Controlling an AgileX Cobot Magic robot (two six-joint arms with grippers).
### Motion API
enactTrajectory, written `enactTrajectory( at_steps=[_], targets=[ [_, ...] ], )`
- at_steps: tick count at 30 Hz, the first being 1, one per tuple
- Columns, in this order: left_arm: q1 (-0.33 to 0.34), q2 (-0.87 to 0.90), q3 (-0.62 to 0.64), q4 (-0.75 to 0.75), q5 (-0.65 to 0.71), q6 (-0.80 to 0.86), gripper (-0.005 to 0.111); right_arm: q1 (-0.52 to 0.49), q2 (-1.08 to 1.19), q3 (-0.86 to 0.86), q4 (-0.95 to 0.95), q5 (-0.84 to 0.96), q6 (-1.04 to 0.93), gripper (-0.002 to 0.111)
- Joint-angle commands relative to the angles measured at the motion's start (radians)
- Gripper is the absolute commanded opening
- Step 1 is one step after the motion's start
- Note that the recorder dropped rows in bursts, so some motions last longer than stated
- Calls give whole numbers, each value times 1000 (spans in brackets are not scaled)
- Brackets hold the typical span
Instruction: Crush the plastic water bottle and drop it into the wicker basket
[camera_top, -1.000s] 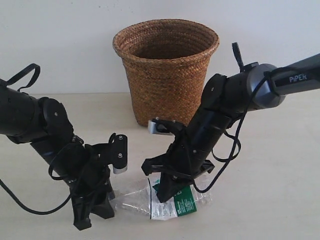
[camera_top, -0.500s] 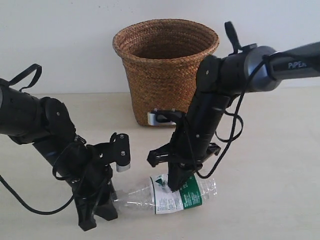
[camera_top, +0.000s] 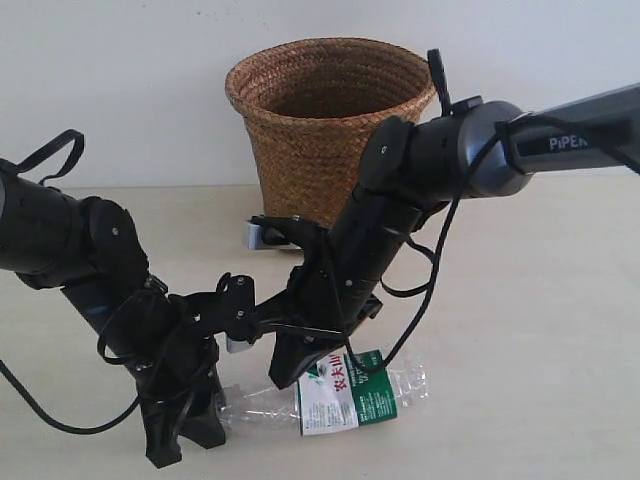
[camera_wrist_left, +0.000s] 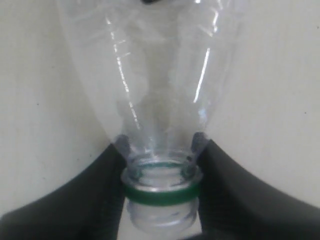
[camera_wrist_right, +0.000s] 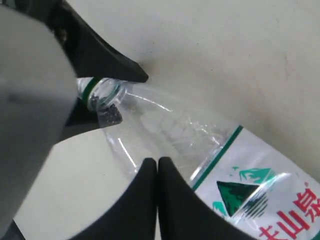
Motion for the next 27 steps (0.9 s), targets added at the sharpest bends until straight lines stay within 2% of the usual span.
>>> enactTrajectory(
  at_steps=[1,9,19,27],
  targets=[
    [1,-3,1,-10,-2,-4,4,0,50,4,-18,-27,-9,0],
    [1,-3,1,-4,-4,-14,4,-2,172,4,-91,-22,31,0],
    [1,-3,1,-2,-2,-23,4,-54,248,4,-112,-13,38,0],
    [1,1,1,5,-2,-30,4,-72,248,4,-165,6,-56,0]
  ],
)
